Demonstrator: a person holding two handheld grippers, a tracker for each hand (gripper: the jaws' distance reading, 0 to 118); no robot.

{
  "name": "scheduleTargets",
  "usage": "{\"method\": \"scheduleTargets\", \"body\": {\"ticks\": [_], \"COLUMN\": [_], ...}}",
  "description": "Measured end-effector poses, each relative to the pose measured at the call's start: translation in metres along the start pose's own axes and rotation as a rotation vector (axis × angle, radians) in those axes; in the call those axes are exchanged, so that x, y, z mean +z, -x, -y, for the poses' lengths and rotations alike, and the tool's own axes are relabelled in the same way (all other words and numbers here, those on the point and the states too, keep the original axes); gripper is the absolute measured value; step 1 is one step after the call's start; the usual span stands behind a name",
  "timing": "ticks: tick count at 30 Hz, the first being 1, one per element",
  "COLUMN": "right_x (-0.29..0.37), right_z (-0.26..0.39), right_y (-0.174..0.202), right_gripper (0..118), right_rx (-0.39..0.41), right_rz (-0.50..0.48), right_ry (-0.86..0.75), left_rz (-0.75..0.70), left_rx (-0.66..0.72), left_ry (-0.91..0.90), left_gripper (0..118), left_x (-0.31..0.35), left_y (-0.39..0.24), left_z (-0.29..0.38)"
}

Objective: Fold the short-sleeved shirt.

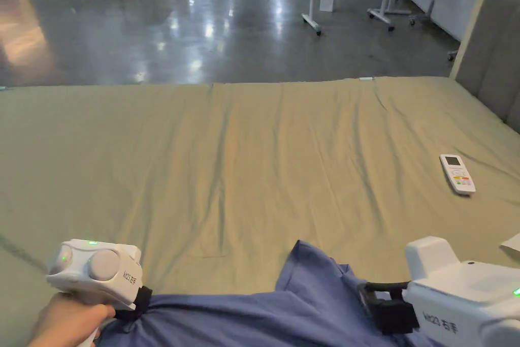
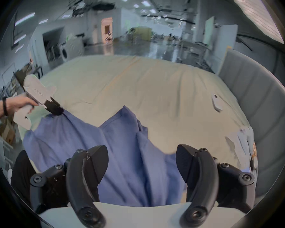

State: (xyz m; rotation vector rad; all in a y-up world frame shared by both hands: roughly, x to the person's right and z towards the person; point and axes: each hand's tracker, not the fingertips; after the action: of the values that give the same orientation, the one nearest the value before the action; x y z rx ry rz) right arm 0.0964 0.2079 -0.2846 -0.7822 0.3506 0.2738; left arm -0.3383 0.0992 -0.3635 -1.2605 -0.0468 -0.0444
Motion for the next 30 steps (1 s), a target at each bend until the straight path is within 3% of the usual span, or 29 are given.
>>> {"method": "scheduleTargets", "body": {"ticks": [5, 10, 13, 14, 16, 18, 19, 22, 24, 26, 30], "right_x": [-0.102, -0.170, -0.201, -0.203, -0.196, -0.188, -0.187, -0.183, -0.164, -0.115, -0.029], "right_z": [-0.052, -0.077, -0.076, -0.074, -0.073, -0.071, -0.070, -0.068, -0.070, -0.078, -0.092], "right_y": [-0.003, 0.011, 0.016, 0.017, 0.015, 0.019, 0.021, 0.026, 0.022, 0.022, 0.008], "right_gripper": [88, 84, 66, 63, 52, 18, 7, 2, 2, 2, 2], "right_rx": [0.049, 0.111, 0.188, 0.171, 0.120, 0.134, 0.147, 0.132, 0.058, 0.047, 0.053], "right_rz": [-0.075, -0.072, 0.016, -0.005, -0.068, -0.087, -0.089, -0.070, -0.108, -0.113, -0.117], "right_ry": [0.160, 0.279, 0.344, 0.338, 0.312, 0.285, 0.286, 0.278, 0.233, 0.054, -0.112], "left_rz": [0.011, 0.025, 0.037, 0.046, 0.049, 0.038, 0.025, -0.016, 0.003, 0.018, 0.088], "left_rx": [-0.007, -0.002, 0.009, 0.020, 0.038, 0.033, 0.017, -0.099, -0.100, -0.072, -0.086], "left_ry": [0.021, 0.026, 0.014, 0.006, -0.005, -0.023, -0.039, -0.135, -0.218, -0.297, -0.461], "left_gripper": [11, 11, 11, 11, 11, 11, 11, 9, 7, 7, 7], "left_x": [-0.006, -0.003, -0.006, -0.006, -0.006, -0.003, -0.002, 0.006, 0.020, 0.046, 0.134], "left_y": [0.001, 0.001, 0.008, 0.011, 0.011, 0.004, 0.001, -0.005, 0.000, 0.009, 0.020], "left_z": [-0.003, 0.000, 0.003, 0.004, 0.007, 0.013, 0.016, 0.031, 0.043, 0.055, 0.088]}}
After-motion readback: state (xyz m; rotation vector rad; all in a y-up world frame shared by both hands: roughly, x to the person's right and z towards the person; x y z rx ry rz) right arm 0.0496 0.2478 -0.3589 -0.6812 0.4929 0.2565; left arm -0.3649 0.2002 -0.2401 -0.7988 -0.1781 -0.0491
